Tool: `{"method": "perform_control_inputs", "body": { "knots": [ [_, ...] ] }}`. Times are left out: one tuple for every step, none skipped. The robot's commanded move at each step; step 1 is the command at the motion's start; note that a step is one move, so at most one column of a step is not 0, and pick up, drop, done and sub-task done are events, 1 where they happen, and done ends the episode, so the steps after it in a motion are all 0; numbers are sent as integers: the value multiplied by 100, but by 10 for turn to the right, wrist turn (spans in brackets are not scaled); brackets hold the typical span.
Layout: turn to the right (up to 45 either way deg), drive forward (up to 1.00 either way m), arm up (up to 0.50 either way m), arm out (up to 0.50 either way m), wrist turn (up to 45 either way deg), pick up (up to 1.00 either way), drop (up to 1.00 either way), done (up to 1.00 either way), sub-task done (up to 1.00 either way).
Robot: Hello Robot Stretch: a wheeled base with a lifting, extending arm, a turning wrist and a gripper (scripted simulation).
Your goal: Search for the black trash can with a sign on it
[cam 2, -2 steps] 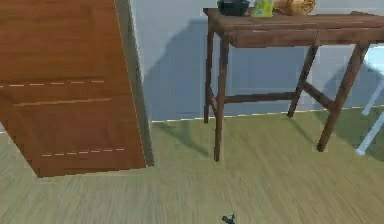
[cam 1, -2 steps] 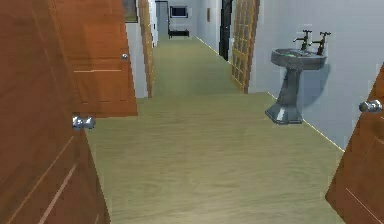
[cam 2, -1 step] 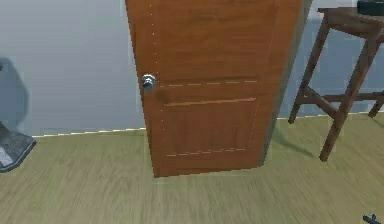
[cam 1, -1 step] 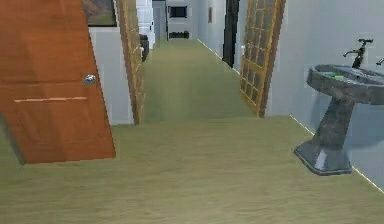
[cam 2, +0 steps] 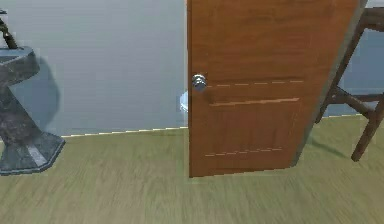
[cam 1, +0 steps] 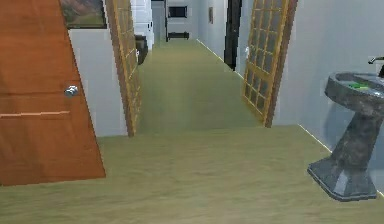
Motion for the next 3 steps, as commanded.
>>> {"method": "perform_control_inputs", "body": {
  "knots": [
    [-30, 0, 0, 0, 0, 0, 0, 0, 0],
    [0, 100, 0, 0, 0, 0, 0, 0, 0],
    [0, 100, 0, 0, 0, 0, 0, 0, 0]
  ]
}}
